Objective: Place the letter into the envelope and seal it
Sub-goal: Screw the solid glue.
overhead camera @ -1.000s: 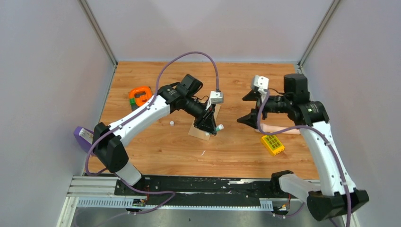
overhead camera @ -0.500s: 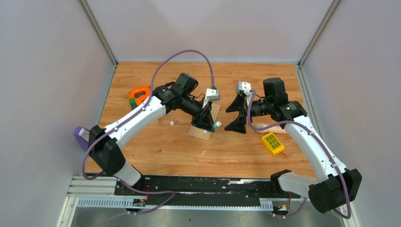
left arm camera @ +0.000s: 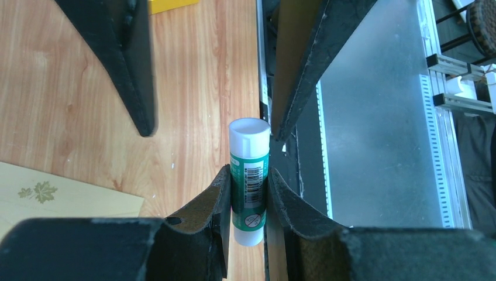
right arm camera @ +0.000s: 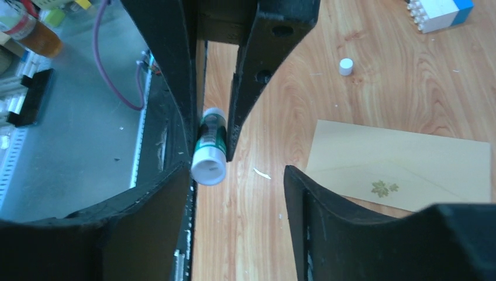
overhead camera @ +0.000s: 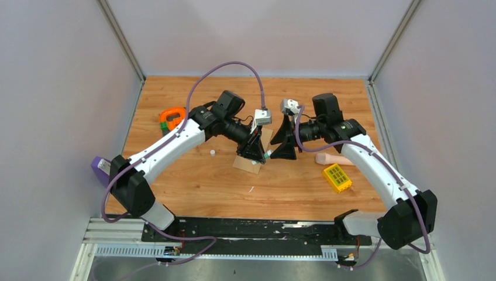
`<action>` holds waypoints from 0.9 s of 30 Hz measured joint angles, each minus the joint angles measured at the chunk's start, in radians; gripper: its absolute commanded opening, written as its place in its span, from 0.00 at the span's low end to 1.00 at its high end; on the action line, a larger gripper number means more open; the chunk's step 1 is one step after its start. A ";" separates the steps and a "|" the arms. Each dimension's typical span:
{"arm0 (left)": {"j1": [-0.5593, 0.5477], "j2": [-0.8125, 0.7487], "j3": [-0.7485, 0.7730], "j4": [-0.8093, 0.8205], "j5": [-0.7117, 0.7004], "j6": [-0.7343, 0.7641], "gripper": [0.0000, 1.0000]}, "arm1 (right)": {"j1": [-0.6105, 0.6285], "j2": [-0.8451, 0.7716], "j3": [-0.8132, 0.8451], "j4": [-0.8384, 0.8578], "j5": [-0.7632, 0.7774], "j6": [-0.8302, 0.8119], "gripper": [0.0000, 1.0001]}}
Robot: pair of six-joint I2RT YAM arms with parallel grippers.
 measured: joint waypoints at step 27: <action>0.000 0.002 -0.024 0.003 -0.006 -0.009 0.00 | 0.090 0.080 0.059 -0.070 -0.035 -0.079 0.31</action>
